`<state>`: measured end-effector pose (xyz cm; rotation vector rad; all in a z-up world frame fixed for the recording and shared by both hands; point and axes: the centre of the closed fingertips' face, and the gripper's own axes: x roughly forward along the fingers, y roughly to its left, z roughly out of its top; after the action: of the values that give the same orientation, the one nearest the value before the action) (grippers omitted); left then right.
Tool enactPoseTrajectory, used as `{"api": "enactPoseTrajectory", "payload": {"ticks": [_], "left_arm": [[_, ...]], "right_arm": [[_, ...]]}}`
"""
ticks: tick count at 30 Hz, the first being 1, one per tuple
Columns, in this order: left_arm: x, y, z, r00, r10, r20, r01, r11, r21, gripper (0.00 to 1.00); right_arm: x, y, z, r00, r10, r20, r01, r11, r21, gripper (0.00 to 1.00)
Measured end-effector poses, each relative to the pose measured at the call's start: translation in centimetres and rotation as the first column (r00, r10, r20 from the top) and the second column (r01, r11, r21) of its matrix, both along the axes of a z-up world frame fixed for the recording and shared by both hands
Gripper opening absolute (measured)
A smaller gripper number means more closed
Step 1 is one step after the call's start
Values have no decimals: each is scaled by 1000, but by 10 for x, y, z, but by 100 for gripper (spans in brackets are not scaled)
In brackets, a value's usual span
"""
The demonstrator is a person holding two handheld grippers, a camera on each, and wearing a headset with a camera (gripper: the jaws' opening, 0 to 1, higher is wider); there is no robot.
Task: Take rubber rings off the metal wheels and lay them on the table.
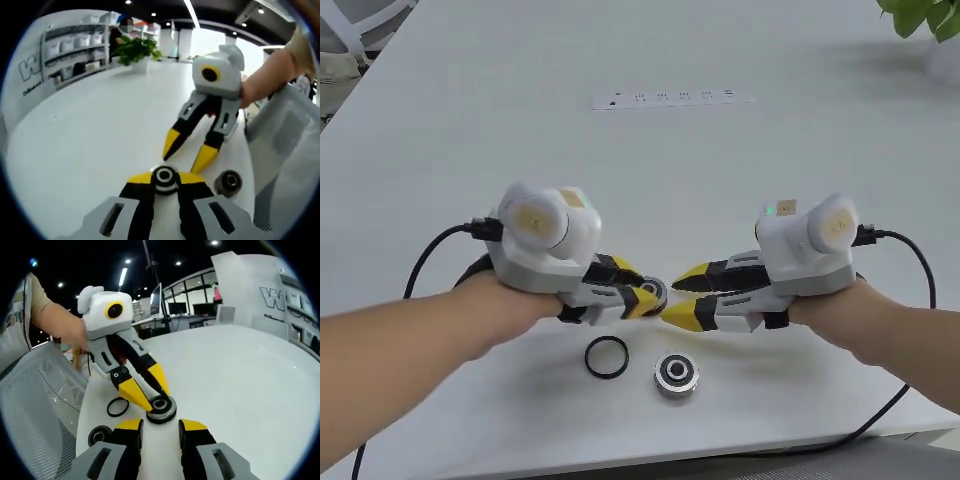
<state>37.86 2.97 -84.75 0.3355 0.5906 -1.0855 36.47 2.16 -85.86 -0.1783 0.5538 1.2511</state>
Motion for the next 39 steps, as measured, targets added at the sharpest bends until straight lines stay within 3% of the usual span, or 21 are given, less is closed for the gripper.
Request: {"api": "enactPoseTrajectory", "payload": {"ticks": [3, 4, 10, 18, 29, 39], "left_arm": [[0, 0, 0, 997, -36, 66, 33, 999, 39, 15], [-6, -1, -1, 998, -39, 52, 37, 999, 39, 14], [-3, 0, -1, 996, -39, 82, 35, 998, 50, 14], [-2, 0, -1, 996, -20, 82, 16, 999, 48, 14], [-2, 0, -2, 996, -5, 85, 2, 999, 40, 14], [-2, 0, -1, 996, -3, 85, 0, 999, 39, 14]], "right_arm": [[1, 1, 0, 1000, 1, 7, -1, 1000, 0, 28], [0, 2, 0, 1000, 2, 8, -3, 1000, 0, 28], [1, 9, 1, 1000, 6, 29, -6, 1000, -1, 28], [2, 16, 0, 998, 13, 64, -11, 1000, -24, 28], [5, 18, -1, 987, 30, 157, -19, 997, -74, 27], [4, 12, -4, 988, 34, 152, -20, 995, -95, 24]]}}
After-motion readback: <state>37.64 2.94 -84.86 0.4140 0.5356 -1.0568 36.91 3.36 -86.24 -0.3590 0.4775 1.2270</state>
